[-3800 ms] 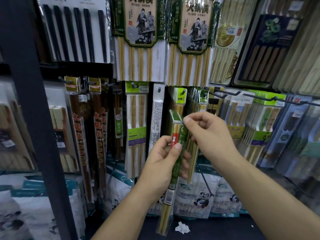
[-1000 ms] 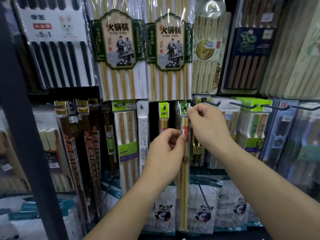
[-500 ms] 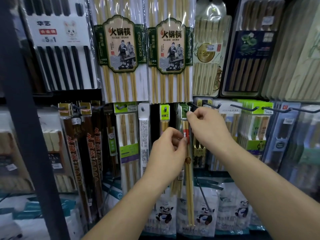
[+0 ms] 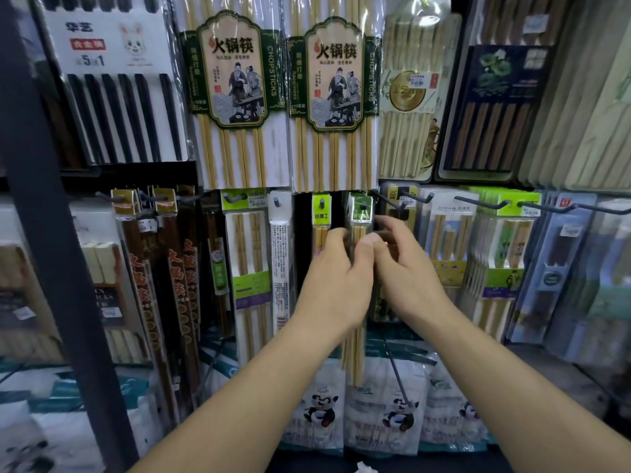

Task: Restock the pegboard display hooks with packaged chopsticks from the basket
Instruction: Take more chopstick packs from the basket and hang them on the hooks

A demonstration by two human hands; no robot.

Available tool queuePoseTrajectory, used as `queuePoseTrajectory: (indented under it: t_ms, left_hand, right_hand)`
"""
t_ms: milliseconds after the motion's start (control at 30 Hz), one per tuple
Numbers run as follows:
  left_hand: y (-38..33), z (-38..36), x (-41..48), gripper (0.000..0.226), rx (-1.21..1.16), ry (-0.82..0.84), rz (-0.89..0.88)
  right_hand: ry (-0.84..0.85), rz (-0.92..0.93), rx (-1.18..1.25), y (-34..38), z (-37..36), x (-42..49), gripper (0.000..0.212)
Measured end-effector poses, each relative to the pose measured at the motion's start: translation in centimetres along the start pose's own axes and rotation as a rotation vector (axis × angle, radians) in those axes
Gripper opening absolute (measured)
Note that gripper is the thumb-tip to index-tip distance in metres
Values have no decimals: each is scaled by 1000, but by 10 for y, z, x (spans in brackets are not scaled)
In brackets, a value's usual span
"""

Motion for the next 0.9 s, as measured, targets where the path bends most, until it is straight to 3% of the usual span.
queuePoseTrajectory:
  t_ms: [67,233,500,667,767,900]
  left_hand:
    - [4,-9,6,64,-115,7,70]
    - [5,-26,18,78,-436,29,130]
    - [20,-36,41,58,-545,-66,88]
    - [21,-38,53,58,-570,-68,150]
    - [17,-38,59,58,-559,-86,190]
    - [16,-40,63,57,-565,-101,202]
  right_hand:
    - [66,-3,70,-7,-7,0,50]
    - [169,-61,290,-23,-24,5,60]
    - [186,-76,473,-41,-48,24,56]
    - [193,-63,537,-52,-51,35,71]
    - [205,-87,548,-63,-55,46,54]
    - [198,-69,506,-74,-57,58,53]
Point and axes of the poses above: each hand's wrist, its own x-axis towards the middle knuckle, its own z-axis out of the back of the hand, y = z × x, the point moved 4 cm from there along x, towards the middle knuckle, and after that the axes turned 9 degrees about y, right-handed, at the moved point
